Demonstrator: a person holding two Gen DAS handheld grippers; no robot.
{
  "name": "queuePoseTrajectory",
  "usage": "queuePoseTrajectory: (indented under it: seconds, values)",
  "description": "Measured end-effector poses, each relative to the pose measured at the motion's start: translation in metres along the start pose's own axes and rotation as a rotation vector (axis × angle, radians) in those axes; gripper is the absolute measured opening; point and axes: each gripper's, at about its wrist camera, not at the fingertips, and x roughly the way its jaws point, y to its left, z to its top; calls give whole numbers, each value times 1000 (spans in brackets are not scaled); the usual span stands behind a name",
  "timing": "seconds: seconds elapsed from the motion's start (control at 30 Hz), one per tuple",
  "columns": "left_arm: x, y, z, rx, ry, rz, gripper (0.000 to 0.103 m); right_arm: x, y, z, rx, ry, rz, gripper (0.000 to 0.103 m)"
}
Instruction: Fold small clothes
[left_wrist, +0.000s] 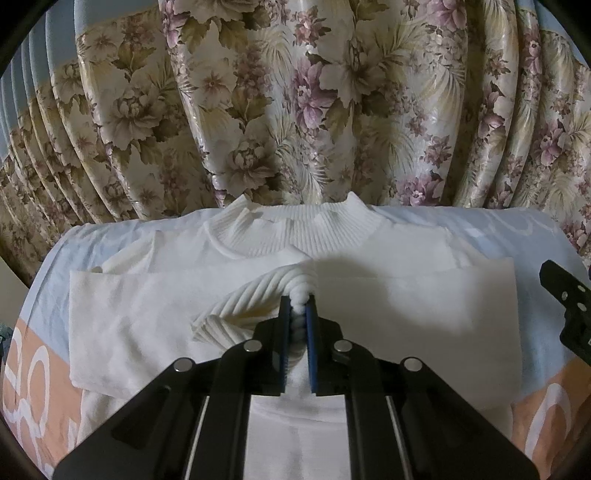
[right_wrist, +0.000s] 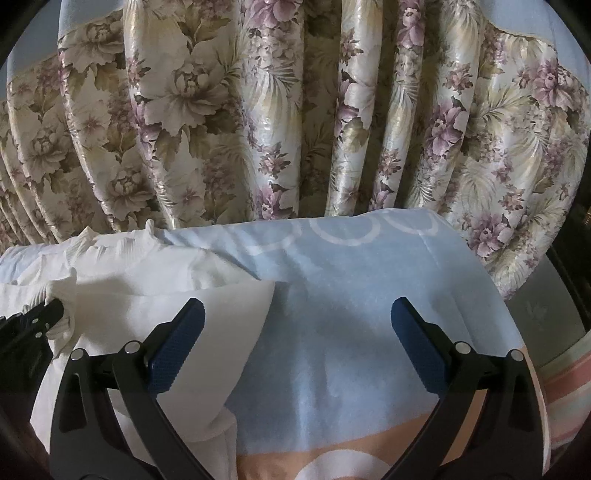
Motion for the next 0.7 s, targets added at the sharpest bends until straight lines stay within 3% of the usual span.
queuePoseTrajectory:
  seconds: [0.13, 0.23, 0.3, 0.33, 0.43, 0.7]
  values:
    - [6, -3, -2, -5, 9, -9, 13, 5, 1, 1, -5, 4, 5, 100]
    - [8, -7, -2, -2, 11, -39, 25, 7, 2, 1, -7, 7, 5, 100]
    - [5, -6, -3, -13, 2, -31, 70, 7, 3, 0, -6, 10, 7, 100]
    - [0, -1, -3, -30, -15, -24, 77, 7, 4, 0, -5, 11, 8, 100]
    - [-8, 17, 0, -64, -25, -22, 81, 6, 8, 2, -4, 14, 13, 100]
    - [-5, 105, -3, -83, -44, 109, 83, 5, 43, 7, 8, 31, 87, 100]
